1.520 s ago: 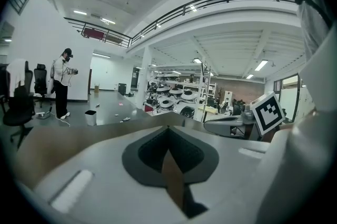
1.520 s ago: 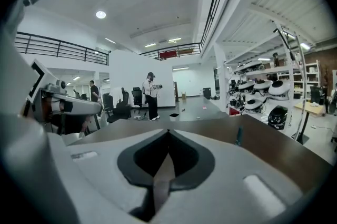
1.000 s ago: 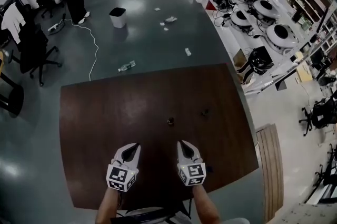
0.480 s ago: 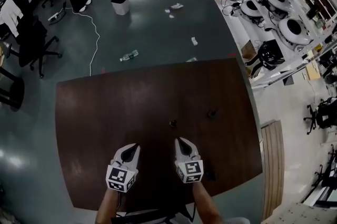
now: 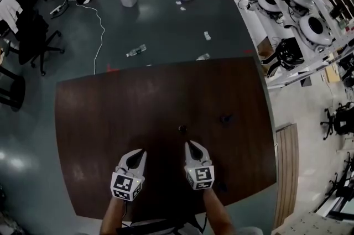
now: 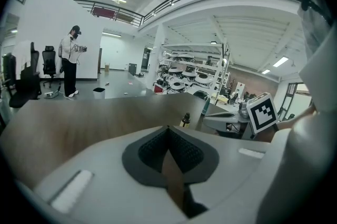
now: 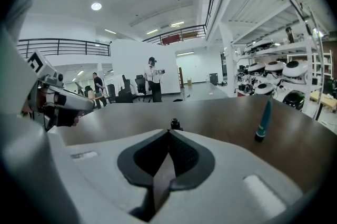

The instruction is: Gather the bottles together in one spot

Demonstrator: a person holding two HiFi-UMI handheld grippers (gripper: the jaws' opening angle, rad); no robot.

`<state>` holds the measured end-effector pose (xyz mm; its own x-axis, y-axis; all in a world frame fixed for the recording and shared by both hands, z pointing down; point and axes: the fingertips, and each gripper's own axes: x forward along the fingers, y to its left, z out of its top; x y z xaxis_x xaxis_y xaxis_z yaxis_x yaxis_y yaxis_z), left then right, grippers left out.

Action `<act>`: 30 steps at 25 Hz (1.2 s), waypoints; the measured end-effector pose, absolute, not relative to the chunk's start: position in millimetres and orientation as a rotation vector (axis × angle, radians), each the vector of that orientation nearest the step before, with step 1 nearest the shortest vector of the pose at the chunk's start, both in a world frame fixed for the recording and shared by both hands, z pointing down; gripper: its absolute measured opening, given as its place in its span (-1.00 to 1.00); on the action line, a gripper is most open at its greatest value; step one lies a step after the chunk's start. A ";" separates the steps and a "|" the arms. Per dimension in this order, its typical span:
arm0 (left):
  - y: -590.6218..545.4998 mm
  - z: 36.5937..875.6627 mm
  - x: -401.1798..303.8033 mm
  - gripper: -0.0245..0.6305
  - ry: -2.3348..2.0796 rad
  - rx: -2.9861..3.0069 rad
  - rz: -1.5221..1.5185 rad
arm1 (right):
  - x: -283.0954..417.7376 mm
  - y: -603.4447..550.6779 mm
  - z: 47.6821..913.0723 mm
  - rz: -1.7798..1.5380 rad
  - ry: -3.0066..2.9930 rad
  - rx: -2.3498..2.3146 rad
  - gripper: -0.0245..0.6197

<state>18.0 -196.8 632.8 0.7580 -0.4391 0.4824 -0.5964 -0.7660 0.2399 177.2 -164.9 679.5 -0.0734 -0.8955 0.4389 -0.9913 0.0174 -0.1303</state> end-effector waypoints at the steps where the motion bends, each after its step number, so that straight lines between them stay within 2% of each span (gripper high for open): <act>1: -196.2 633.0 18.1 -0.93 -0.792 2.571 0.569 | 177.0 -166.8 679.5 0.597 -2.061 1.960 -0.92; 10: -194.4 633.5 15.1 -0.93 -0.803 2.565 0.565 | 176.7 -190.6 698.9 0.576 -2.062 1.906 -0.58; 19: -196.9 635.9 4.0 -0.93 -0.829 2.541 0.586 | 181.5 -210.2 717.3 0.568 -2.049 1.874 -0.45; 30: -203.8 637.8 -1.2 -0.93 -0.847 2.530 0.596 | 178.4 -226.7 725.1 0.587 -2.044 1.865 -0.43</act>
<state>-1.2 -203.8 637.8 0.7247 -0.4633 0.5100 -0.6364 -0.7339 0.2376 178.4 -226.7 725.1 -0.1034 -0.8659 0.4894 -0.9937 0.0680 -0.0895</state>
